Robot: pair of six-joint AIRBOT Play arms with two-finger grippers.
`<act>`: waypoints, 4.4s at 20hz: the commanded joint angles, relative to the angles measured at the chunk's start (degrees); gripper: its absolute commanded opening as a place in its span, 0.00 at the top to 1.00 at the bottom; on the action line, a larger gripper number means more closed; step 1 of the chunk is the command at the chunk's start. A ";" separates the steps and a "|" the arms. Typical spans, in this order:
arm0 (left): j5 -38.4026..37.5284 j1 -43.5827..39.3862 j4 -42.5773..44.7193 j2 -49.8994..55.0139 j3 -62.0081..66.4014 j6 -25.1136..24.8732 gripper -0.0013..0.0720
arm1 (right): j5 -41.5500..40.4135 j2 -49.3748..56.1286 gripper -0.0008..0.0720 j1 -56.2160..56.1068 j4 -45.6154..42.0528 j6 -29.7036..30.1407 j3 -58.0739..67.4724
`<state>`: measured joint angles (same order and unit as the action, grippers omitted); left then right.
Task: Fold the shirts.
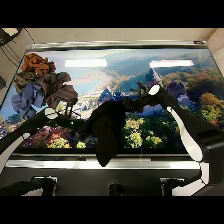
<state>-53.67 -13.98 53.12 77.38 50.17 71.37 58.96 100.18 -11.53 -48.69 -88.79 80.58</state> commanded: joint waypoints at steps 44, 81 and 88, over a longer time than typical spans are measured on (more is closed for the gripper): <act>-27.98 21.62 11.41 5.05 29.24 8.07 0.28 | 5.03 -21.27 0.18 12.50 -28.41 -13.25 -0.72; -0.09 17.86 1.75 -22.88 24.72 -1.84 0.94 | -10.14 -33.11 0.91 10.40 -18.16 4.61 -0.66; 5.57 29.00 10.67 -32.15 59.08 16.28 0.93 | -18.67 -56.59 0.91 11.39 -35.39 -5.09 21.88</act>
<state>-49.17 12.29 61.84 48.73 100.09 81.01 40.64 51.55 -0.43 -77.97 -88.86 96.25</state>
